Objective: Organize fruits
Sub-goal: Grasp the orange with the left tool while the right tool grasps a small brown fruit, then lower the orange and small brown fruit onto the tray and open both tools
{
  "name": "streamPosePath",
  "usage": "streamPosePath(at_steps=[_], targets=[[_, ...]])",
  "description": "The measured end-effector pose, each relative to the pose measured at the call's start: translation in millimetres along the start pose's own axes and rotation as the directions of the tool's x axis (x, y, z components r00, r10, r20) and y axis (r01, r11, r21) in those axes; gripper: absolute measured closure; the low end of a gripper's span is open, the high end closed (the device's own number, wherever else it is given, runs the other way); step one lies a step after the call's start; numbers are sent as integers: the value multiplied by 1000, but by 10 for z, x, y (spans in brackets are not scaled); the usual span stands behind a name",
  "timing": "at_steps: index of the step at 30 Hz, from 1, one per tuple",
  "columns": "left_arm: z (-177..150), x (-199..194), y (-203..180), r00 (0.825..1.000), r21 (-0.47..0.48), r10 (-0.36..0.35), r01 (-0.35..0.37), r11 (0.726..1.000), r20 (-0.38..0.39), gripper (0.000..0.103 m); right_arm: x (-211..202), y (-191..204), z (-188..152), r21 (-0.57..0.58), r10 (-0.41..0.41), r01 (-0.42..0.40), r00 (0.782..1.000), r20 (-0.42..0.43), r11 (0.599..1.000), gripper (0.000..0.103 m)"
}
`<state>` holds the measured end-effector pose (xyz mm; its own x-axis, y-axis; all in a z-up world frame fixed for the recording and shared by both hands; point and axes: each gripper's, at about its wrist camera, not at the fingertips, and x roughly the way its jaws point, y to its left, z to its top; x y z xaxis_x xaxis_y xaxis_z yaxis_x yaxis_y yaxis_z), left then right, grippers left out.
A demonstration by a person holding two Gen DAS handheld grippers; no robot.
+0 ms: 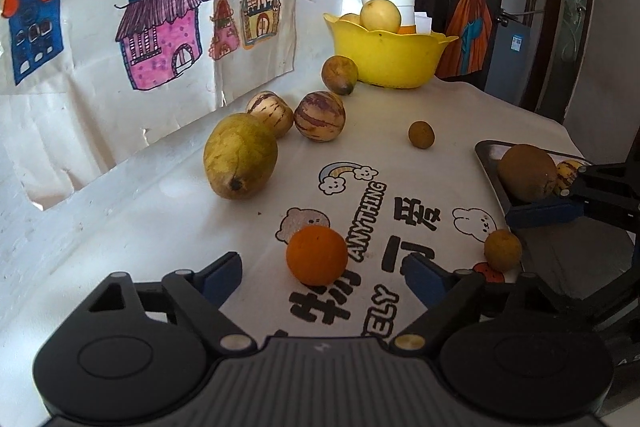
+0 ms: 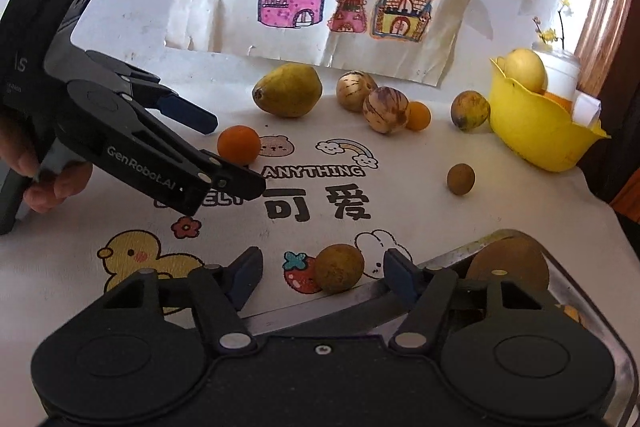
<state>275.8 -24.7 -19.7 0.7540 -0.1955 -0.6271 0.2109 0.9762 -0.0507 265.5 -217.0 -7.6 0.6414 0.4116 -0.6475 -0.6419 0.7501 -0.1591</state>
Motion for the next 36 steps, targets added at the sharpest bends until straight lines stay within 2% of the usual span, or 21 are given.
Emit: streamPosePath(at_steps=[5, 9, 14, 19, 21, 26, 36], targets=[[34, 34, -9, 1000, -1, 8, -8, 1000, -1, 25, 8, -18, 4, 10, -8, 8, 1000, 2, 1000, 45], [41, 42, -38, 1000, 11, 7, -7, 1000, 1, 34, 10, -14, 1, 6, -2, 2, 1000, 2, 1000, 58], [31, 41, -103, 1000, 33, 12, -12, 999, 3, 45, 5, 8, -1, -4, -4, 4, 1000, 4, 1000, 63], [30, 45, -136, 997, 35, 77, -77, 996, 7, 63, 5, 1, -5, 7, -12, 12, 1000, 4, 1000, 68], [31, 40, -127, 996, 29, 89, -89, 996, 8, 67, 6, 14, -3, 2, -25, 25, 1000, 3, 1000, 71], [32, 24, -133, 996, 13, 93, -93, 996, 6, 68, -2, 24, -9, -5, -35, 35, 999, 8, 999, 74], [44, -115, -331, 1000, -11, 22, -22, 1000, 10, 69, -299, -28, -72, 32, -39, 37, 997, 66, 999, 74]])
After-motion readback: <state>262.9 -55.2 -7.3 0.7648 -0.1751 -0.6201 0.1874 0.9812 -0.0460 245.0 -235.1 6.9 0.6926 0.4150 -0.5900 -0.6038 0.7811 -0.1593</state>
